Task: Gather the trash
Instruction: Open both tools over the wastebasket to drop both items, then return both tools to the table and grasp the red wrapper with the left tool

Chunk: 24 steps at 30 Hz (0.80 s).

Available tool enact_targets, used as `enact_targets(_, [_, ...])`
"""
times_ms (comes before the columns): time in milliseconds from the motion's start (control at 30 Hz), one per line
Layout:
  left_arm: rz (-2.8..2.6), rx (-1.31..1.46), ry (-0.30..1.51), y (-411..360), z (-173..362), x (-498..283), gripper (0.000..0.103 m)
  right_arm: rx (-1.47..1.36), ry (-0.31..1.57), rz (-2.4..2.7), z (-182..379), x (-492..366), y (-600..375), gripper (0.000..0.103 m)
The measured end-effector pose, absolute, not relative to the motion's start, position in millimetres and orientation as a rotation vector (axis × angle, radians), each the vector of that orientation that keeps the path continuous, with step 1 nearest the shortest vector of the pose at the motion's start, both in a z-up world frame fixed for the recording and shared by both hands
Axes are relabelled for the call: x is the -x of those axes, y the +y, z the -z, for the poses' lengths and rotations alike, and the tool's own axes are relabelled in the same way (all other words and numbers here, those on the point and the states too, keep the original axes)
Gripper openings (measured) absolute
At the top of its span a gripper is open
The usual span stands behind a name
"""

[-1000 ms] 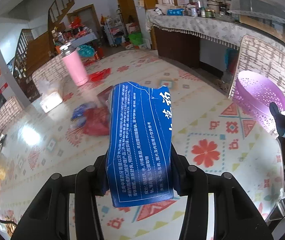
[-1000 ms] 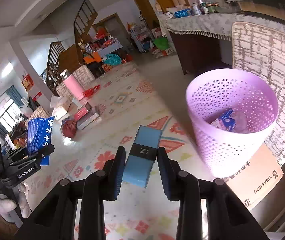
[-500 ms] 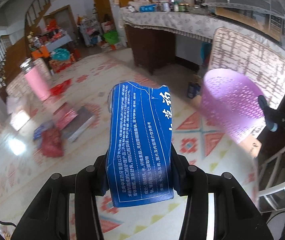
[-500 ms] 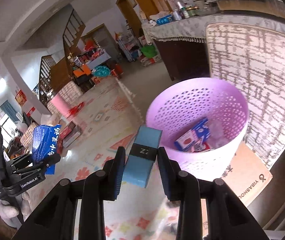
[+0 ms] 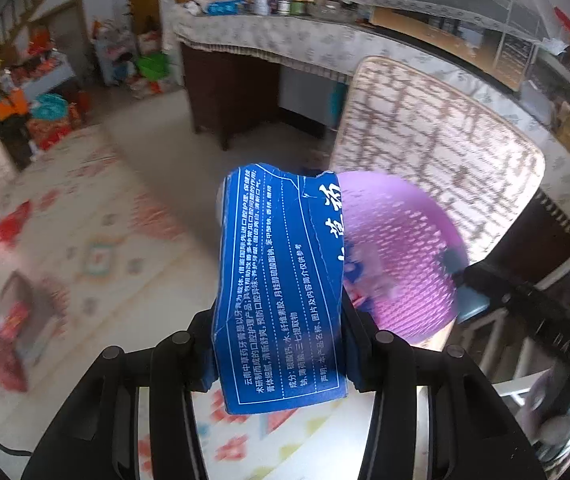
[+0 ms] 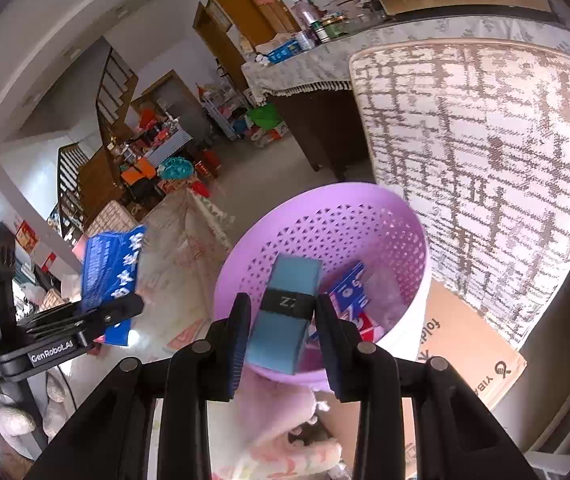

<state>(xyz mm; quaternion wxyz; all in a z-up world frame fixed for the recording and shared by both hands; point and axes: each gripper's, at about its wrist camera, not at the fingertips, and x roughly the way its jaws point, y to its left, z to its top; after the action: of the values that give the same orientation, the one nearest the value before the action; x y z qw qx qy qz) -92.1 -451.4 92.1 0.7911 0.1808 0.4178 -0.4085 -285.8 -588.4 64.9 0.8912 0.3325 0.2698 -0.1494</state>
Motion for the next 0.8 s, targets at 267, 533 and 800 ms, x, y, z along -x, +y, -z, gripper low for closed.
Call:
enact_targets(267, [0.956,-0.363,0.938,-498,-93,90,0.053,-0.694,0.555,0.342,-66,277,-612,0.037])
enact_targets(533, [0.896,-0.442,0.841,-463,-97,110,0.080,-0.712,0.559,0.331,-59,282,-602,0.054])
enact_targets(800, [0.886,-0.383,0.885,-395,-94,121,0.080,-0.704,0.563,0.303,-65,286,-572,0.068])
